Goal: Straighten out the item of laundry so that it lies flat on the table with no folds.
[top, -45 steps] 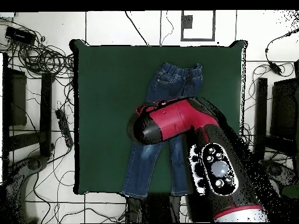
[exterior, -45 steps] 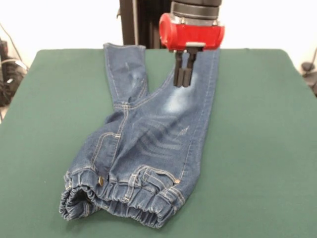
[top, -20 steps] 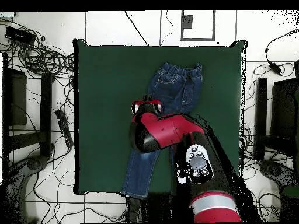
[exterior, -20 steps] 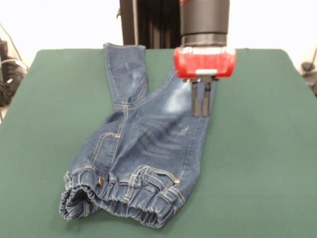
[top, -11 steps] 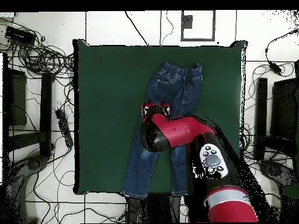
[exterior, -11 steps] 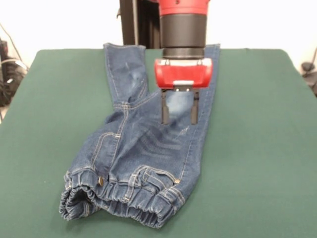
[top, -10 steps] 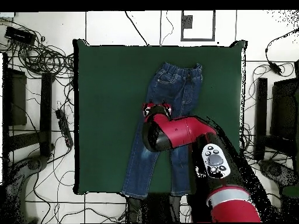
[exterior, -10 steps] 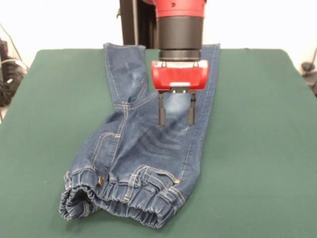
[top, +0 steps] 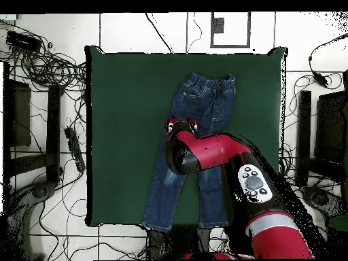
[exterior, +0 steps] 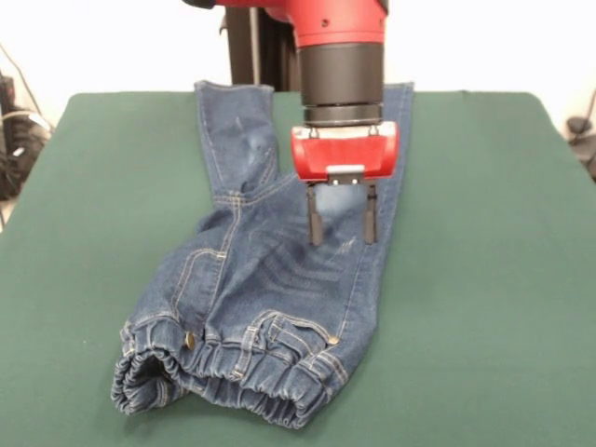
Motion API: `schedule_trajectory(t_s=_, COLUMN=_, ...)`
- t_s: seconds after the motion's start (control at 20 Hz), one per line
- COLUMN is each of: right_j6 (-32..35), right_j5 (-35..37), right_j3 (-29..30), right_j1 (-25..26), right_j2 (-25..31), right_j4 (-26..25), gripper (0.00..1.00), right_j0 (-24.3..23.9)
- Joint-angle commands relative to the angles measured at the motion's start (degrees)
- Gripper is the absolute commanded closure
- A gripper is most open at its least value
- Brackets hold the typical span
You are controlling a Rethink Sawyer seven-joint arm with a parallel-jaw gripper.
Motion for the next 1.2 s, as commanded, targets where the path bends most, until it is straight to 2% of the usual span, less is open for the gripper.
schedule_trajectory(t_s=0.05, right_j6=-0.55, right_j5=-0.01, right_j3=4.85, right_j1=-2.54, right_j2=11.16, right_j4=-3.30, gripper=0.00, right_j0=-0.41)
schedule_trajectory(t_s=0.2, right_j6=-0.63, right_j5=0.45, right_j3=5.51, right_j1=-2.69, right_j2=11.49, right_j4=-3.32, gripper=0.00, right_j0=-0.31)
schedule_trajectory(t_s=0.35, right_j6=-1.80, right_j5=8.05, right_j3=4.93, right_j1=-0.77, right_j2=10.60, right_j4=-0.40, gripper=0.00, right_j0=0.40)
schedule_trajectory(t_s=0.75, right_j6=-4.91, right_j5=19.32, right_j3=3.63, right_j1=3.05, right_j2=10.58, right_j4=2.31, gripper=0.00, right_j0=0.81)
schedule_trajectory(t_s=1.05, right_j6=-4.25, right_j5=23.95, right_j3=1.09, right_j1=6.78, right_j2=9.97, right_j4=3.19, gripper=0.00, right_j0=1.10)
schedule_trajectory(t_s=1.2, right_j6=-4.06, right_j5=22.14, right_j3=0.37, right_j1=8.05, right_j2=10.51, right_j4=2.03, gripper=0.00, right_j0=0.86)
